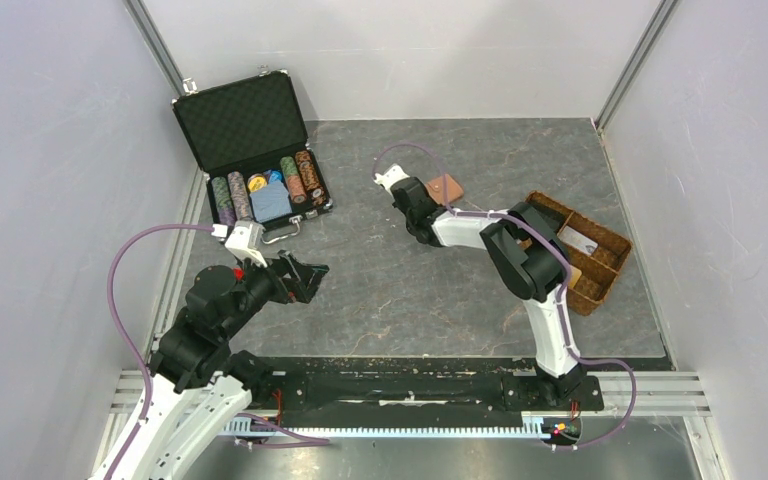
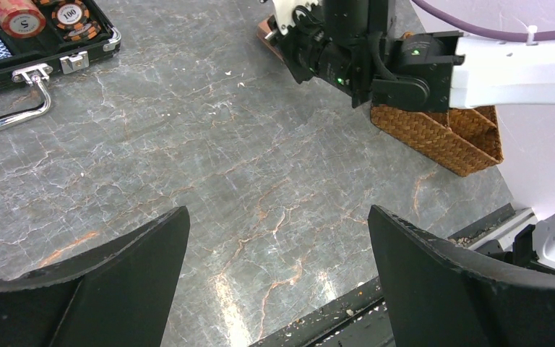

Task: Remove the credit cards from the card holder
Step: Move the card holder to the center of the board.

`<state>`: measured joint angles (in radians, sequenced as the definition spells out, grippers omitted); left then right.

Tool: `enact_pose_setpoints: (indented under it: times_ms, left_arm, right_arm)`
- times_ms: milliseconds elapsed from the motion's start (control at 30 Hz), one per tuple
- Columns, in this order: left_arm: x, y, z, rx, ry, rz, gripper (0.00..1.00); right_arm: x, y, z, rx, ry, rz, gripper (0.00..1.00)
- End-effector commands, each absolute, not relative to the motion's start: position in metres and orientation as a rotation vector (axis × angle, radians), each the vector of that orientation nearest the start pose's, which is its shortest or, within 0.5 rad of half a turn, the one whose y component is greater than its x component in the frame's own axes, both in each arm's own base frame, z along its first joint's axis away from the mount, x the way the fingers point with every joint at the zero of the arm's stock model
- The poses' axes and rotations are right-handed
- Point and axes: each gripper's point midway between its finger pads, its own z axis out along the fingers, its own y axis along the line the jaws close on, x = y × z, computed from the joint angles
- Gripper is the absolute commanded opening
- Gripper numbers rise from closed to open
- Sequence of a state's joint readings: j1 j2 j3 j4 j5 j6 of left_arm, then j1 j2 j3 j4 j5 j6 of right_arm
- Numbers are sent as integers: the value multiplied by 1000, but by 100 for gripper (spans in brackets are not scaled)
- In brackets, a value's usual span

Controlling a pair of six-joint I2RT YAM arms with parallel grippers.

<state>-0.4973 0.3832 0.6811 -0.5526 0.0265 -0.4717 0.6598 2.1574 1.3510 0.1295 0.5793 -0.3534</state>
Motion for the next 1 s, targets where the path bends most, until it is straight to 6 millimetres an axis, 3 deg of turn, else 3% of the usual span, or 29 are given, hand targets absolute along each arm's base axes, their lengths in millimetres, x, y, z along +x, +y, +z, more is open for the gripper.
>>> enact_pose_setpoints:
  times_ms: [0,167,300,467,667,733,800,967]
  left_arm:
    - [185,-126,247,22,1866,-708,100]
    - [186,-127,245,21,1877,-704,100]
    - [186,-125,245,16,1882,-696,100]
    - [188,-126,242,15,1894,-690,100]
    - [188,-126,241,15,1906,-686,100]
    - [188,-126,240,17,1908,-685,100]
    - [188,-126,240,18,1907,-684,100]
    - [189,-126,238,16,1916,-680,100]
  right_arm:
    - [464,236,64,-778,1965,-386,0]
    - [424,246,78,-787,1969,-186,0]
    - [382,248,69,-713,2097,-86,0]
    - [307,267,59,-615,2285,140,0]
    - [238,297,43,-632,2365,185,0]
    - [224,304,37,-630,2387,177,1]
    - [216,312,38,-617,2390,190,9]
    - [218,318,61,-594,2331,252,28]
